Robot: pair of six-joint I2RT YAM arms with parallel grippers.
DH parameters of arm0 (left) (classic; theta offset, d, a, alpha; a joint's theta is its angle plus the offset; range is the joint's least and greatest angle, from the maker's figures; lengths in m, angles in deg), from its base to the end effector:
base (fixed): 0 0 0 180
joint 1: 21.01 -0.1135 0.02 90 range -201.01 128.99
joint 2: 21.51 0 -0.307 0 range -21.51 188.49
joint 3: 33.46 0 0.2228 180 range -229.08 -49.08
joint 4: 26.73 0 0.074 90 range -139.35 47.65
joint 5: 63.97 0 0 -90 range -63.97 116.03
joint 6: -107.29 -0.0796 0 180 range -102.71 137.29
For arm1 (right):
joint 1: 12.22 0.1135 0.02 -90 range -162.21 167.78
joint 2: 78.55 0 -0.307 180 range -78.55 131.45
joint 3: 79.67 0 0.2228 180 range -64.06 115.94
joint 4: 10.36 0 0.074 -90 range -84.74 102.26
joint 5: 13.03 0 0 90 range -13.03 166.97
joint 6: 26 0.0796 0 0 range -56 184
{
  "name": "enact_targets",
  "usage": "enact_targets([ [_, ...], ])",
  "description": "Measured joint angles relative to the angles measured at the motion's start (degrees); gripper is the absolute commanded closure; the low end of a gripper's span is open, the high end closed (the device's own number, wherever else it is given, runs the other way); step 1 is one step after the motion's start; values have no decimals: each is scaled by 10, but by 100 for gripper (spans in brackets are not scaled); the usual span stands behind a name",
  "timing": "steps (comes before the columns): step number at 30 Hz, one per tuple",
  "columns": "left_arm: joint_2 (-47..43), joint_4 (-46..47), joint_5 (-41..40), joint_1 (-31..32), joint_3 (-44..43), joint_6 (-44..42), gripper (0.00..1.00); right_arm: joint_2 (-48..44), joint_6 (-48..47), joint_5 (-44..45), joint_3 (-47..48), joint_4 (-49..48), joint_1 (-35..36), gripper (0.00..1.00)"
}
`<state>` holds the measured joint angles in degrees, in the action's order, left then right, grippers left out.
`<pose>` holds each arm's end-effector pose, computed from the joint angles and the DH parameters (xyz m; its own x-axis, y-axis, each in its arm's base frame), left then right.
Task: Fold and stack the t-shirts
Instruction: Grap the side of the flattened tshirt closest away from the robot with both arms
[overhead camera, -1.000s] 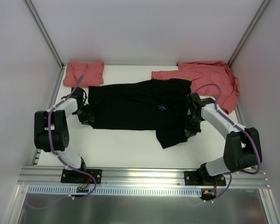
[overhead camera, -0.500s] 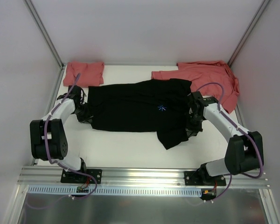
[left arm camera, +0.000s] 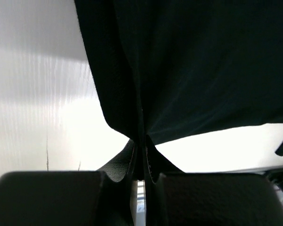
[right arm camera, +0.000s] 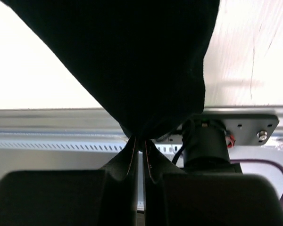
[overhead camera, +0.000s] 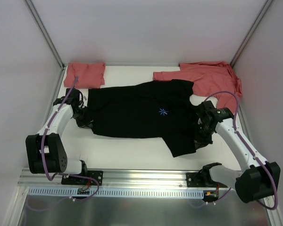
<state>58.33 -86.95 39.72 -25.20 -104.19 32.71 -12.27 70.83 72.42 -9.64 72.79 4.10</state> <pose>0.2400 -0.0013 0.2388 -0.9028 -0.3252 -0.2814 -0.2362 0.9218 -0.3073 0.1393 0.0474 0.2584 -0.9716 -0.1610 -0.1734 -0.1798 0.9787 0.0993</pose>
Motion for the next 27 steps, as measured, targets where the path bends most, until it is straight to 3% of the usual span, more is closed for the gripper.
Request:
enact_targets([
  [7, -33, -29, 19, 0, 7, 3, 100, -75, 11, -13, -18, 56, 0, 100],
  [12, -63, -44, 30, 0, 23, 16, 100, -73, 13, -17, -5, 71, 0, 99],
  [27, -43, -57, 40, 0, -104, 61, 100, 199, -16, -32, 292, 40, 0, 99],
])
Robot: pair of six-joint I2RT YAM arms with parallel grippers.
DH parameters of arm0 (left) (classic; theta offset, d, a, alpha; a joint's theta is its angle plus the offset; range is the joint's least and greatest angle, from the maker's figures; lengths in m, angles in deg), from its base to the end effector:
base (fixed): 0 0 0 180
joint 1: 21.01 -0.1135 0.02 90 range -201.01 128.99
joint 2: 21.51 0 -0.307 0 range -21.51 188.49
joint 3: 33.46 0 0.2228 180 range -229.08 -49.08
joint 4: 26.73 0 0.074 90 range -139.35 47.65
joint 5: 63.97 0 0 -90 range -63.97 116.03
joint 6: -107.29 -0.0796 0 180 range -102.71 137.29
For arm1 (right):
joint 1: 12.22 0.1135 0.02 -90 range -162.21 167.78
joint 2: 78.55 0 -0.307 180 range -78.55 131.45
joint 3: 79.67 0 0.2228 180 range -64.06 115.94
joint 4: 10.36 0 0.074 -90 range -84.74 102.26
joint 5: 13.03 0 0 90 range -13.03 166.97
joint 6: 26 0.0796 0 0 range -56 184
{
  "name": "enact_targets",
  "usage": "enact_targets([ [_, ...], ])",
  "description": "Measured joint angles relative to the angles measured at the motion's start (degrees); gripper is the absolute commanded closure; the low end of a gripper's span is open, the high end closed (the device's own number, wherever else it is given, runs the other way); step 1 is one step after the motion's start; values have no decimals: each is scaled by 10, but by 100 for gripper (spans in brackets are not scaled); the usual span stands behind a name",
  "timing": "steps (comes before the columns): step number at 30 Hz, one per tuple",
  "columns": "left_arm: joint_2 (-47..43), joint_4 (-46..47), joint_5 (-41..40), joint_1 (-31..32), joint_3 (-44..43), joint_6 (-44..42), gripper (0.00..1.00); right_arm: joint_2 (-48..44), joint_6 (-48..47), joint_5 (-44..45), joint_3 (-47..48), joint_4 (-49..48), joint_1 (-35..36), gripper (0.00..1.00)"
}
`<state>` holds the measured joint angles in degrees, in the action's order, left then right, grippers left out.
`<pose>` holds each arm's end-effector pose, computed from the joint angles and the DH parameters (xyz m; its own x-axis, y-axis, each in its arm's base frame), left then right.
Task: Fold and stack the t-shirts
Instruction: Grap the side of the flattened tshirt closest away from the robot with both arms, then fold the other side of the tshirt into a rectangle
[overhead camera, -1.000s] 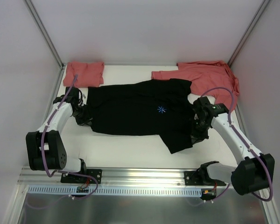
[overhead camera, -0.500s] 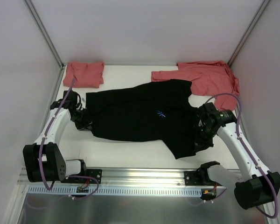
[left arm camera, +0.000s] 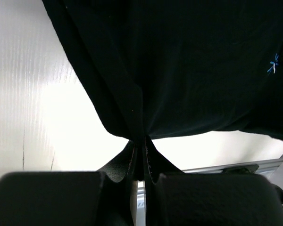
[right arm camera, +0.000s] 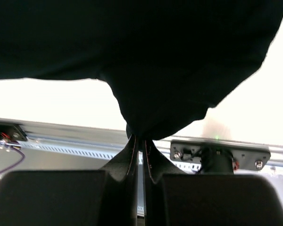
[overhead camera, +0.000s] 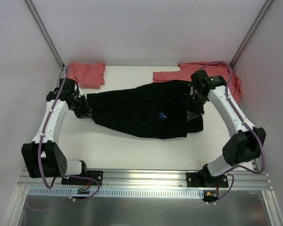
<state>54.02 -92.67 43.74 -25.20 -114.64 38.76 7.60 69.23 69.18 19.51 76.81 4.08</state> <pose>0.2404 -0.0067 0.3026 -0.8357 -0.4108 -0.3645 -0.2419 0.8712 -0.4273 0.2448 0.0828 0.3230 -0.9480 -0.1831 -0.2603 -0.2282 0.9612 0.1548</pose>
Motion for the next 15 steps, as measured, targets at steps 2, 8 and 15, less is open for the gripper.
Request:
enact_targets([
  [2, 18, 0, 0, 0, -9, 5, 100, 42, -5, -5, 40, -2, 0, 100],
  [8, 66, 2, 1, 0, -47, 17, 100, 180, -20, -23, 171, -6, -6, 99],
  [15, 114, 10, 0, 0, -70, 20, 100, 318, -18, -51, 324, -7, -26, 99],
])
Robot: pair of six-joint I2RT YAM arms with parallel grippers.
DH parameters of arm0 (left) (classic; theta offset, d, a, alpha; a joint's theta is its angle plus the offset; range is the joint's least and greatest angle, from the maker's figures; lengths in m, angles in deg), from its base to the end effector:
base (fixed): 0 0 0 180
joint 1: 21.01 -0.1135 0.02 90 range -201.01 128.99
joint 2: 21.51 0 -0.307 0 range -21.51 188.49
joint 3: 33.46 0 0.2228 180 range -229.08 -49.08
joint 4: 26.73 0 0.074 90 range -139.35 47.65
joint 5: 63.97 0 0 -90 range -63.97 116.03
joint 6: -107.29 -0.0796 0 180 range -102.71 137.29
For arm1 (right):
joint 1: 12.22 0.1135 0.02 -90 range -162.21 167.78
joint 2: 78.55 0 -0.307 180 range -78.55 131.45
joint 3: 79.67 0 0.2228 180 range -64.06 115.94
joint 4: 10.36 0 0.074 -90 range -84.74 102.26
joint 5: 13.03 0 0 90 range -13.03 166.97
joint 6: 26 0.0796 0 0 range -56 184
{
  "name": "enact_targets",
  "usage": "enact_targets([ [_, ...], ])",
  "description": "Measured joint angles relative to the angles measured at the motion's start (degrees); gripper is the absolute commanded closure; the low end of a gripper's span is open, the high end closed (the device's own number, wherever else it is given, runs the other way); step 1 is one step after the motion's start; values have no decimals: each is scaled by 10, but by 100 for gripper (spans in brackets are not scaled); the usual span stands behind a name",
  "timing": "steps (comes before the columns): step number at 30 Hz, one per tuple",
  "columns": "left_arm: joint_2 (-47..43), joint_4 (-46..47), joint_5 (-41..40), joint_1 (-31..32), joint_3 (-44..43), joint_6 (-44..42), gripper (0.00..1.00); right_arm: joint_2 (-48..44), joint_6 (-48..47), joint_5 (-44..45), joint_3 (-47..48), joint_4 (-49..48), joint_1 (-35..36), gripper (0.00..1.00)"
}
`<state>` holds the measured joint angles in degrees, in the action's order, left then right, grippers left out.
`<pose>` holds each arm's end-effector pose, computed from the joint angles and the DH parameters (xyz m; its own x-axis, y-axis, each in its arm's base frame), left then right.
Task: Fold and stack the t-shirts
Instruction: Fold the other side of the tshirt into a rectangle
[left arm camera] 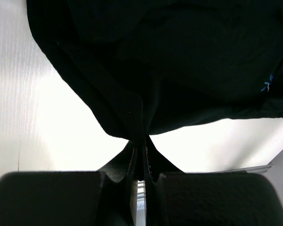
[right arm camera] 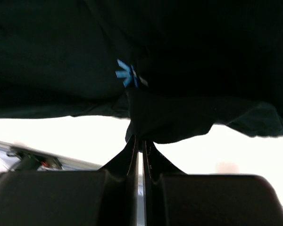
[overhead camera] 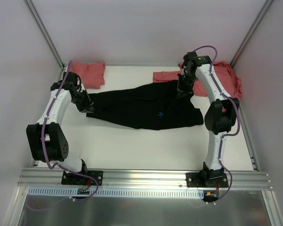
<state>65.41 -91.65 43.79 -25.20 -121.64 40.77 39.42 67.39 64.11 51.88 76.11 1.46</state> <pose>0.2937 -0.0028 0.2907 -0.8458 -0.4424 -0.2980 -0.2961 0.8541 -0.4275 0.4089 0.1178 0.2921 -0.9444 -0.1705 -0.2811 -0.2388 0.9435 0.2297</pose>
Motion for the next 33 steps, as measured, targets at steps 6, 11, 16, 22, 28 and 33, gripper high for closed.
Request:
enact_targets([
  [6, 64, 8, 0, 0, -25, 2, 100, 99, 10, -26, 119, 1, -15, 100],
  [11, 105, 8, 0, 0, -48, 2, 100, 156, 21, -44, 155, -5, -28, 99],
  [16, 131, 4, 0, 0, -76, 2, 100, 194, 37, -57, 157, -37, -44, 99],
  [22, 138, -7, -3, 0, -87, 2, 100, 235, 65, -77, 199, -75, -70, 100],
  [28, 140, -19, -35, 0, -87, 0, 100, 235, 80, -87, 199, -98, -89, 99],
  [33, 146, -23, -64, -10, -78, -1, 100, 235, 82, -87, 197, -108, -92, 99],
])
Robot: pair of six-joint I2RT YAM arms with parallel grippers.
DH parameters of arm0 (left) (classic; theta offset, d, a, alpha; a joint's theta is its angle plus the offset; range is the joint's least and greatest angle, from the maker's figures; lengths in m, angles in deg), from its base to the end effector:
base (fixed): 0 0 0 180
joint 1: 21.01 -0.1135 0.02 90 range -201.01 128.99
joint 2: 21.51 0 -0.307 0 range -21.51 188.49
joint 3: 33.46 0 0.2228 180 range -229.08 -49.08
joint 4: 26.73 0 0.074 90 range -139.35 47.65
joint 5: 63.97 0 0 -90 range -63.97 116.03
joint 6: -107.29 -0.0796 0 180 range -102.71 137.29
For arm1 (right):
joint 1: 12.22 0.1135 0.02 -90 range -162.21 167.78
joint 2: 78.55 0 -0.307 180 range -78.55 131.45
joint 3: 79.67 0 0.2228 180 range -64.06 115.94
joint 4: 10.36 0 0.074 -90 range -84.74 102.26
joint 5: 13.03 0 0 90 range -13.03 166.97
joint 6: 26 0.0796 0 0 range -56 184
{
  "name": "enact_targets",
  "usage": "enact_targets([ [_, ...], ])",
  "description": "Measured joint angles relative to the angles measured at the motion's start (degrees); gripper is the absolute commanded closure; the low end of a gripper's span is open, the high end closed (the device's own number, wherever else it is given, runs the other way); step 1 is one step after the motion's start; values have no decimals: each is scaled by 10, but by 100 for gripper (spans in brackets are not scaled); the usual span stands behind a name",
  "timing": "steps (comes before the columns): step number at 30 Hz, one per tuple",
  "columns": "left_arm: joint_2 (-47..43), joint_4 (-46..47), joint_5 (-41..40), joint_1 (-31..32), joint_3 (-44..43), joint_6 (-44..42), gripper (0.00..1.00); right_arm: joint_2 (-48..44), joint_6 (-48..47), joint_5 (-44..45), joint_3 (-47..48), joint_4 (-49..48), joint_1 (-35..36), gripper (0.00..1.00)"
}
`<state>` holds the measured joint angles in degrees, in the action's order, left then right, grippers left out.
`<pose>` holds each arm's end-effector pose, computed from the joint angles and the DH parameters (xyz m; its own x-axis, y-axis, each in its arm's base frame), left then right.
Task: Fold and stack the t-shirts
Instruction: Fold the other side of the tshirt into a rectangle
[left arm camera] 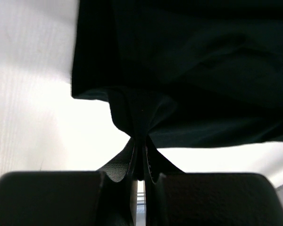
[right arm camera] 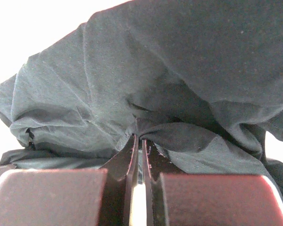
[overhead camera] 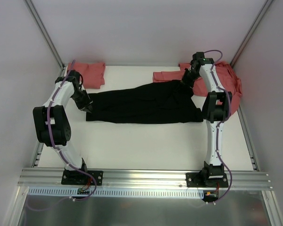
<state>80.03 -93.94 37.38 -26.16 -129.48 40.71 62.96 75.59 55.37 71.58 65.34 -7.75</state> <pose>0.3483 0.0157 0.2477 -0.8609 -0.4689 -0.1977 -0.4054 0.8668 -0.2904 0.5363 0.0713 0.2071 -0.9365 0.1142 -0.3315 -0.0345 0.9109 0.4112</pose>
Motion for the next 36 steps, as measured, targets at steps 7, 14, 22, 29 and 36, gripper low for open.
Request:
enact_targets([
  [7, 25, -1, -15, -14, 7, 0, 100, 5, 5, -11, 0, -9, -1, 2],
  [14, 38, 4, -12, -13, 7, 1, 100, 7, 0, -12, 0, -13, -4, 0],
  [22, 69, 10, -10, -13, -15, 2, 100, -21, -2, -16, -29, -15, -15, 1],
  [29, 83, 7, -30, -13, -62, 24, 100, -50, -3, -18, -45, -15, -18, 1],
  [36, 91, 1, -68, -19, -124, 63, 74, -68, -7, -19, -64, -15, -18, 1],
])
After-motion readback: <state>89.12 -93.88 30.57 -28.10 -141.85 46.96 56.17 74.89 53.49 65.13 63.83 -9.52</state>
